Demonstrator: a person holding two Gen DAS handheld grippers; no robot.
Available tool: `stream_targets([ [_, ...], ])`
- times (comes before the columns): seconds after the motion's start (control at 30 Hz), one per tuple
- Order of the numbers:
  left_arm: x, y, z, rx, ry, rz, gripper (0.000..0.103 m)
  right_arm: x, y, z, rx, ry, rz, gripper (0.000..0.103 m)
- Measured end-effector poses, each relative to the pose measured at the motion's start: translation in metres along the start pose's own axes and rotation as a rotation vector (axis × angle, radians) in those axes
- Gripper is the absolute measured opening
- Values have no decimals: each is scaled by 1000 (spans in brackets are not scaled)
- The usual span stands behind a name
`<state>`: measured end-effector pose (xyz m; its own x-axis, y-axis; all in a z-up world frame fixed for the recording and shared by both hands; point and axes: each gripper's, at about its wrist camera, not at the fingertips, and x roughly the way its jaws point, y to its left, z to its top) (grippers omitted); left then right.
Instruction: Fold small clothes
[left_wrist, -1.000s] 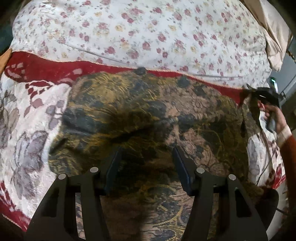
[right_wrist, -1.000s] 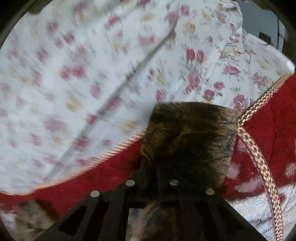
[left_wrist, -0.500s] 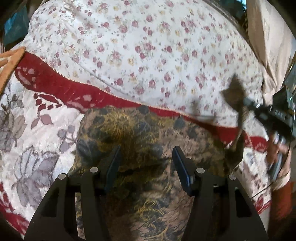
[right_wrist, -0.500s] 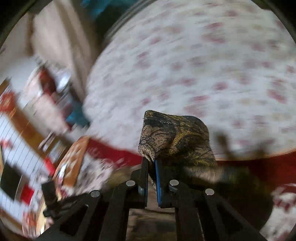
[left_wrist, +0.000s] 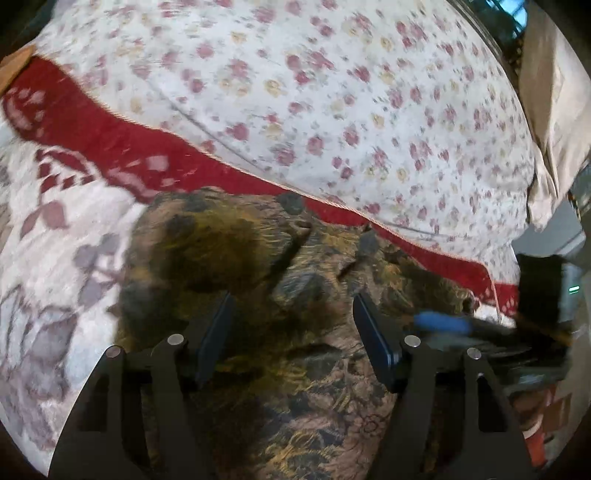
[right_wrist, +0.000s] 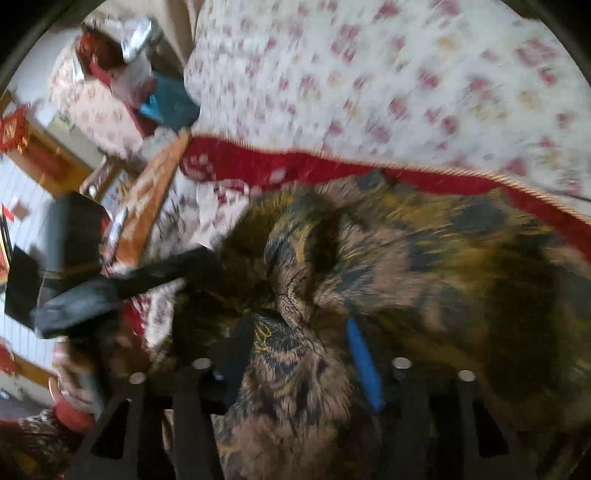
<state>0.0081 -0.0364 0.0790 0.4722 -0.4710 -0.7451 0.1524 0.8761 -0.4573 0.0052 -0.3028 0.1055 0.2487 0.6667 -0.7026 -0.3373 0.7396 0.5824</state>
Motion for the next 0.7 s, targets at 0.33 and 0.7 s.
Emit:
stream_targets([
  [0.33,74,-35,16,94,139,113,44,-168,-58,-62,200,-229,-105,75],
  [0.7,-38,-32,59,114,-102,75,11,-155,-86,-107,245,-116,-281,78],
])
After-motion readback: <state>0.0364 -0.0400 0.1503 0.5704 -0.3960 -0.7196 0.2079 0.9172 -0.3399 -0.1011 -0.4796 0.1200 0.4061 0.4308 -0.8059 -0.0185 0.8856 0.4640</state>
